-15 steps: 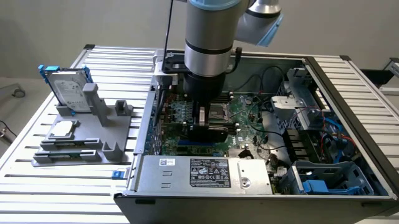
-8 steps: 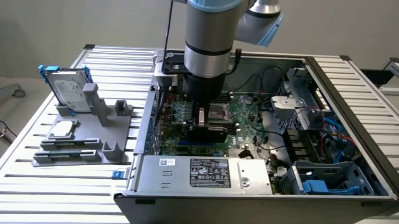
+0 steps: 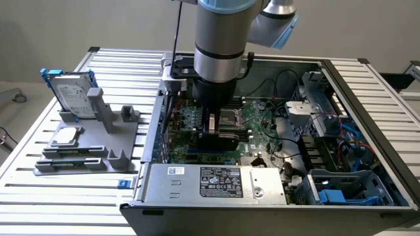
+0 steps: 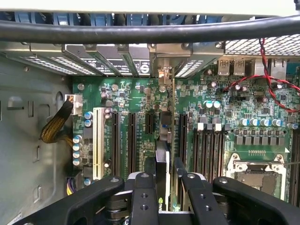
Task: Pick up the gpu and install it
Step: 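Insert the gpu into the slot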
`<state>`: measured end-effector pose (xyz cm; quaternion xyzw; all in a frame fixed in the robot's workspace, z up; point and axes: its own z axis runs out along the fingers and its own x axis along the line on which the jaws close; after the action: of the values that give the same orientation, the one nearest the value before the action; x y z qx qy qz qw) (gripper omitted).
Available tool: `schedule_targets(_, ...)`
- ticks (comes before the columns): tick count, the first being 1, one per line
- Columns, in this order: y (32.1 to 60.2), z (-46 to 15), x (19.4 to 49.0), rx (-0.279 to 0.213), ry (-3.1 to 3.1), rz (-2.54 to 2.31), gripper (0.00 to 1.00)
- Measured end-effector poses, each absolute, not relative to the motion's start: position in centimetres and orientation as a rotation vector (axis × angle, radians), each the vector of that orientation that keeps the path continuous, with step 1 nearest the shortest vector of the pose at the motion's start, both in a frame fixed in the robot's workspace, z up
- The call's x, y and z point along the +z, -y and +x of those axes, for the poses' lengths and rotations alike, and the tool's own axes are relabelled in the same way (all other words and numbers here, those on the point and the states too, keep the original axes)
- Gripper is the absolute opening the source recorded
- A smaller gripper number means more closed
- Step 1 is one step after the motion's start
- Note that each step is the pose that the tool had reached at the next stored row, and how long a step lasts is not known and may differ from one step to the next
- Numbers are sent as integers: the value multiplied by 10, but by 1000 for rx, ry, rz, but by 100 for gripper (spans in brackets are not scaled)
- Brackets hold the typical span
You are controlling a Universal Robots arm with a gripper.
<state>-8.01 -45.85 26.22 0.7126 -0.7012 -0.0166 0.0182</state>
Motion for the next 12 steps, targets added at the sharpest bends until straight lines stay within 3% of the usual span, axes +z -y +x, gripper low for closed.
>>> schedule_targets(12, 460, -80, 260, -68, 2173, 2227, 26)
